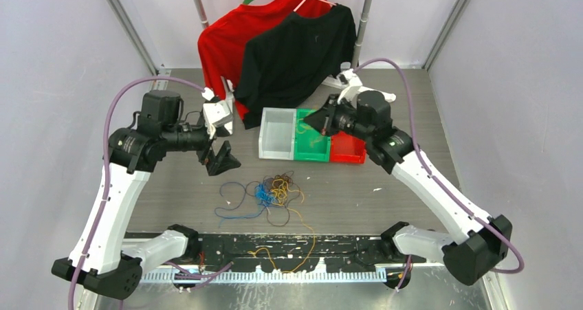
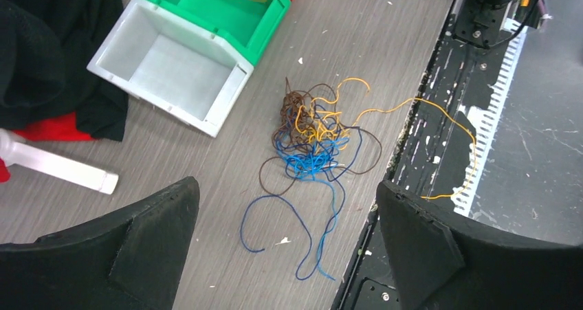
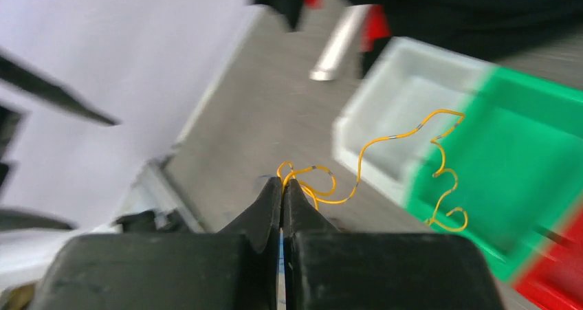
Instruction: Untangle the cables
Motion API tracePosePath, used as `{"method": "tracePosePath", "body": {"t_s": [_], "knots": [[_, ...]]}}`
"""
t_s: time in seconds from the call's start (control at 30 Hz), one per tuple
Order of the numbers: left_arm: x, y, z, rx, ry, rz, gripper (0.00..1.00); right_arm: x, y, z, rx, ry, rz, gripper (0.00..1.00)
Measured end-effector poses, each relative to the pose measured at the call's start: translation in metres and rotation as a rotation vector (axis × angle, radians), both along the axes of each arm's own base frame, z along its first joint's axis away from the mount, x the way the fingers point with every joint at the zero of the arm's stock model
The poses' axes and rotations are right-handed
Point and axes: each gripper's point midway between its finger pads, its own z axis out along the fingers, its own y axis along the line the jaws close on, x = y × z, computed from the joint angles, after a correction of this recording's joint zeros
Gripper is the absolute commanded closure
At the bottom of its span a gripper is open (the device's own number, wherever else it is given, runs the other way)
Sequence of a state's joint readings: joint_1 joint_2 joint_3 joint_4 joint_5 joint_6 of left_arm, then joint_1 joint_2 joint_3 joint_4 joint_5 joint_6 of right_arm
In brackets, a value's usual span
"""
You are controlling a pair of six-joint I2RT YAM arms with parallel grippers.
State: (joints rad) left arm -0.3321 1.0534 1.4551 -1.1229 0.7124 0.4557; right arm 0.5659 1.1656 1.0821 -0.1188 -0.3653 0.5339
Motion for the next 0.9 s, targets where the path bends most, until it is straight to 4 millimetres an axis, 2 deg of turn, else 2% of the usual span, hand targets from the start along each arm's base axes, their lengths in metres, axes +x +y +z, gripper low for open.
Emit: {"method": "tracePosePath", "body": {"t_s": [0.1,0.27,0.47,0.67,0.9], "knots": [[0.003,0.003,-0.003,0.019,-0.002,0.021,0.00,0.016,-0.043,-0.017,-0.127,0.001,-0.187,0.99],[0.008,0.008,-0.012,0.051,0.010,0.050,0.00,0.035,-0.102,-0.037,-0.271,0.018,-0.438,0.99],[0.009,0.010,-0.015,0.064,0.013,0.062,0.00,0.052,-0.152,-0.051,-0.362,0.038,-0.639,0.99],[0.008,0.011,-0.020,0.069,0.024,0.062,0.00,0.072,-0.172,-0.069,-0.396,0.068,-0.722,0.99],[0.008,0.011,-0.019,0.068,0.020,0.062,0.00,0.104,-0.169,-0.118,-0.417,0.173,-0.711,0.99]]}}
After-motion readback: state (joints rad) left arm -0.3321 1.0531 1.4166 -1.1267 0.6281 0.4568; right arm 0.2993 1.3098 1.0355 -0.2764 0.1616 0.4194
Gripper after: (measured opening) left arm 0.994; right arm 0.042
